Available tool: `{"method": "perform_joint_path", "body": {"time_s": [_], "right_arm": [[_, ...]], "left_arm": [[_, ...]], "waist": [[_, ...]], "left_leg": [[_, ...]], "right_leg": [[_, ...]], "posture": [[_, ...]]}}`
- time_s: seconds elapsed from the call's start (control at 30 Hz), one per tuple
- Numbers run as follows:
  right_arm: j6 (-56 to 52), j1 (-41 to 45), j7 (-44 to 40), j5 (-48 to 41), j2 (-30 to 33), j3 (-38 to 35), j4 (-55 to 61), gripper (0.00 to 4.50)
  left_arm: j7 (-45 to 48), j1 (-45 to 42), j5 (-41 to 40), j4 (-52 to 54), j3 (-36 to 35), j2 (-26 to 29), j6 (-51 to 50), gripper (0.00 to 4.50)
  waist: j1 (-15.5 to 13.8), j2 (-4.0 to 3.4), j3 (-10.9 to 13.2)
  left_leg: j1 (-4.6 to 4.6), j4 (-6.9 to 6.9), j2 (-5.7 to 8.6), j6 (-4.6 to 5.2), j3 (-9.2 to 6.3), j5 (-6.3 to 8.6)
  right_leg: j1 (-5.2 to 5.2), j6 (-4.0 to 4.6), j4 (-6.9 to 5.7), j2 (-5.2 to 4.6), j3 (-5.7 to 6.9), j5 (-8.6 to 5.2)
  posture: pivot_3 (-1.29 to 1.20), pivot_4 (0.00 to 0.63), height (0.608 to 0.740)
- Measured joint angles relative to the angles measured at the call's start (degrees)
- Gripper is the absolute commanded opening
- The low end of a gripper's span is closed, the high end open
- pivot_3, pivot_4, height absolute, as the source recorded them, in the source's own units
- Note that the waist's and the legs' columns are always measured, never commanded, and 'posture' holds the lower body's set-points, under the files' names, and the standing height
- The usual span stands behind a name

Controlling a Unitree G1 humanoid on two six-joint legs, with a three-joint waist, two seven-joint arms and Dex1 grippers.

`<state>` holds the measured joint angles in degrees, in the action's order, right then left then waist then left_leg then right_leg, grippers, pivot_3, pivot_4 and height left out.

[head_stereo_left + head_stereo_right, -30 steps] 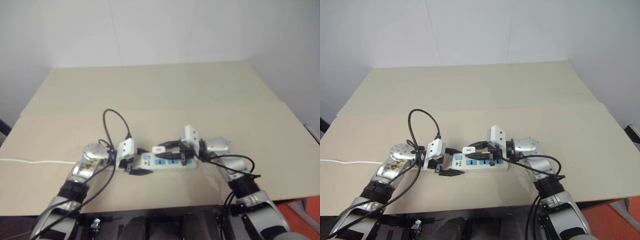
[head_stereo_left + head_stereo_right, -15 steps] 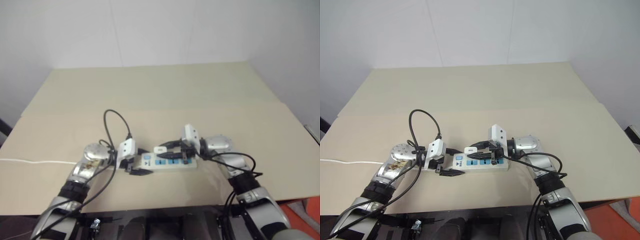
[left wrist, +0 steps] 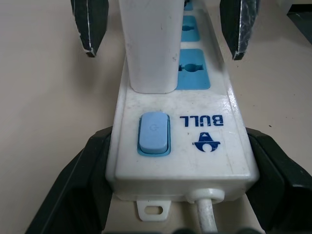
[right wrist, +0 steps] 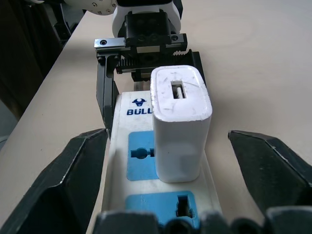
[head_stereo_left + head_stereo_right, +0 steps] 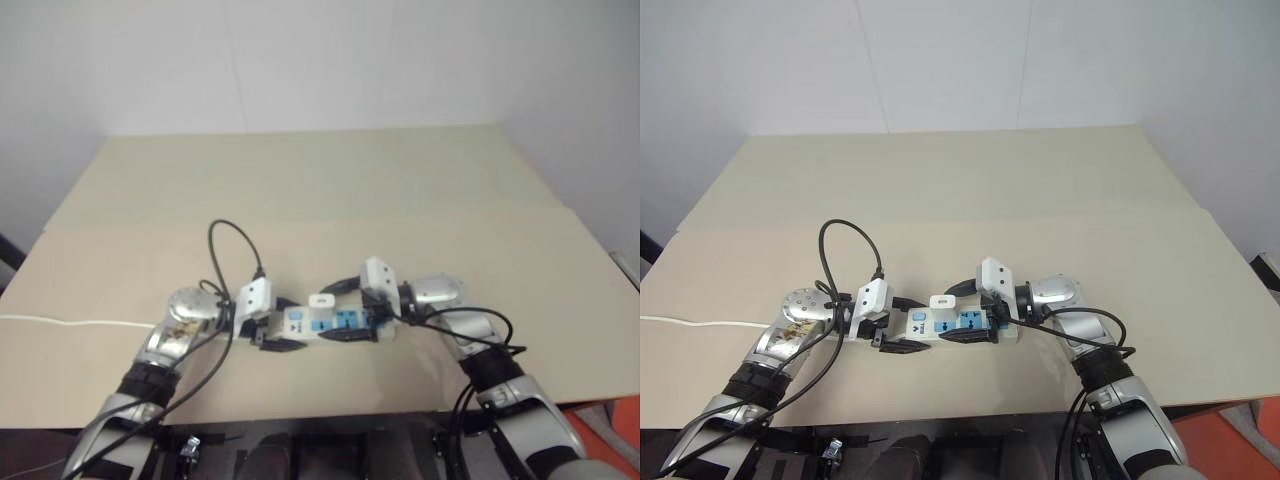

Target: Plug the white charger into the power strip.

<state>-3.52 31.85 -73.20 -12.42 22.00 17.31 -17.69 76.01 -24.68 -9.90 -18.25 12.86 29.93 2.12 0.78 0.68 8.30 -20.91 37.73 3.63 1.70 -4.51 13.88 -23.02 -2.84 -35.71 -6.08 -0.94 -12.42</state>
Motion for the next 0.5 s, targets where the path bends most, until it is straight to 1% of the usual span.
{"method": "perform_joint_path", "body": {"time_s": [0.03,0.1,0.27,0.4,0.5], "right_arm": [[0.00,-0.12,0.03,0.13,0.01,0.00,0.25,4.50],[0.03,-0.38,0.28,0.39,-0.01,-0.05,0.78,4.50],[0.01,-1.25,1.25,0.39,0.04,-0.45,2.18,4.50],[-0.58,-2.45,1.36,0.20,1.20,-0.67,4.68,4.50],[-1.80,-3.93,1.32,-0.30,3.24,-1.40,7.20,4.50]], "left_arm": [[0.01,0.01,-0.03,0.00,0.00,0.00,-0.01,4.04],[-0.62,0.10,-0.10,0.04,-0.14,-0.31,-0.82,4.49],[-0.28,0.11,-3.02,3.98,-0.72,-0.40,-3.89,4.49],[1.19,0.91,-6.27,8.51,-1.88,1.68,-6.69,4.49],[2.46,2.40,-8.72,12.59,-2.98,4.28,-9.38,4.49]], "waist": [[0.00,0.00,0.00],[0.02,0.00,0.00],[0.06,0.02,0.00],[0.05,0.02,0.01],[0.01,0.03,0.05]], "left_leg": [[0.00,0.00,0.00,0.00,0.00,0.00],[-0.04,0.00,0.00,0.00,0.00,0.00],[-0.13,-0.01,-0.04,-0.01,0.00,0.00],[-0.20,-0.02,-0.05,-0.01,0.00,0.01],[-0.24,-0.02,-0.05,-0.01,-0.01,0.01]], "right_leg": [[0.00,0.00,0.00,0.00,0.00,0.00],[-0.03,0.00,0.00,0.00,0.00,0.00],[-0.11,0.02,0.00,0.03,0.00,0.01],[-0.17,0.05,0.04,0.04,0.00,0.02],[-0.18,0.03,0.09,0.03,0.00,0.01]], "posture": [[0.00,0.150,0.740],[0.00,0.150,0.740],[0.00,0.150,0.740],[0.00,0.150,0.740],[0.00,0.150,0.740]]}}
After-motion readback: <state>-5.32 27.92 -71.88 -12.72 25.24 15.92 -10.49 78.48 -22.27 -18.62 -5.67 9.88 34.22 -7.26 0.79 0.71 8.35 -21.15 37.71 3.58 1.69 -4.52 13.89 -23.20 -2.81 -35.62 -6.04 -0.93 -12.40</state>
